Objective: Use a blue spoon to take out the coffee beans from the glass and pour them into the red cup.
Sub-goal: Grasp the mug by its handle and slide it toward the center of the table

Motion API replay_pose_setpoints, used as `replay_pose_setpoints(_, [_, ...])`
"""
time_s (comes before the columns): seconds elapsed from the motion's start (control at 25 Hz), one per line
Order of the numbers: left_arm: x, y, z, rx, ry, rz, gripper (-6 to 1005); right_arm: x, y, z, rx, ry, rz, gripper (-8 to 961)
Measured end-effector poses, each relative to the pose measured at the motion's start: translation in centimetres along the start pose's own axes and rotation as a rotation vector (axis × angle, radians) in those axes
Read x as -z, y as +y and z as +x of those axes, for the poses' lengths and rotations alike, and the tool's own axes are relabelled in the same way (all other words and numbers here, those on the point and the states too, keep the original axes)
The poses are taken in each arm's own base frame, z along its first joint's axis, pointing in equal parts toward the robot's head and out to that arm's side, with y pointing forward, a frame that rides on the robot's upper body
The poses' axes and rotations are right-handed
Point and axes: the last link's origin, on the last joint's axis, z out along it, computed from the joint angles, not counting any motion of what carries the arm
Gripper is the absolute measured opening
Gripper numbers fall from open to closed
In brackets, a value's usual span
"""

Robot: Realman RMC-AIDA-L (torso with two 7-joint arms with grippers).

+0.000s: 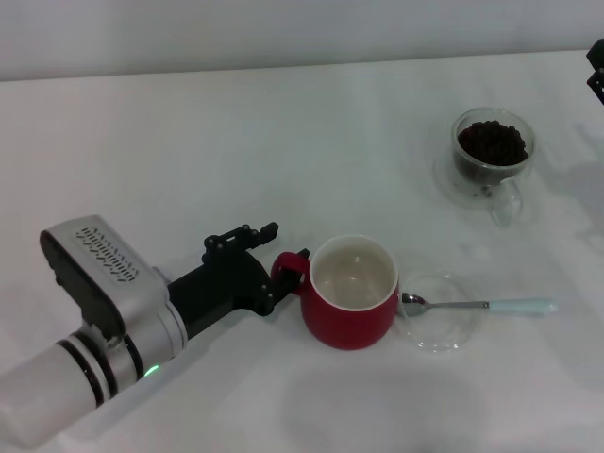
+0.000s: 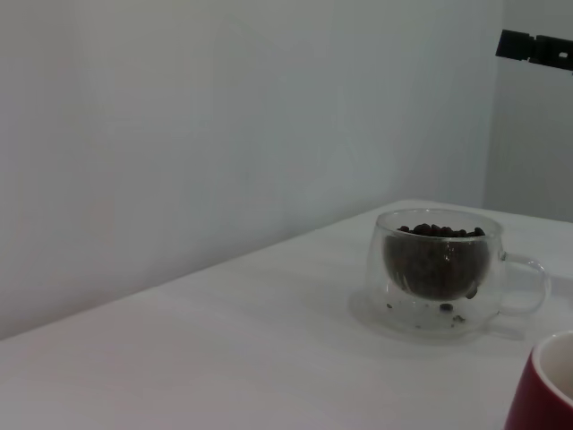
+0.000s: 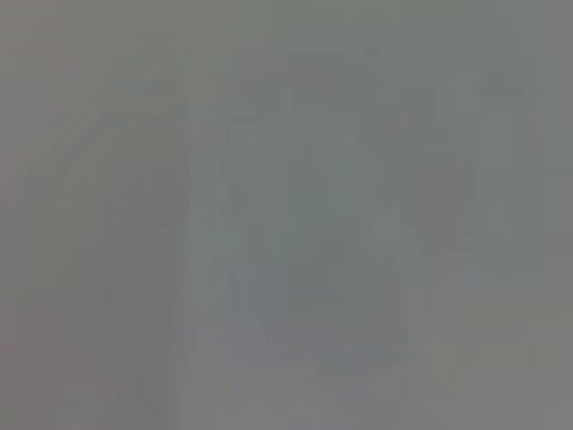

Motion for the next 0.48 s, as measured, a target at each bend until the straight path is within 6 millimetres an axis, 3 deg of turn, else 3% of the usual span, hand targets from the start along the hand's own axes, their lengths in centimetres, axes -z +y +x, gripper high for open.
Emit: replay_pose_setpoints(0.48, [2.1, 0.1, -1.5, 0.008, 0.005, 0.012, 515, 0.3, 0.0, 0.1, -0.001, 0.004, 0.004, 784])
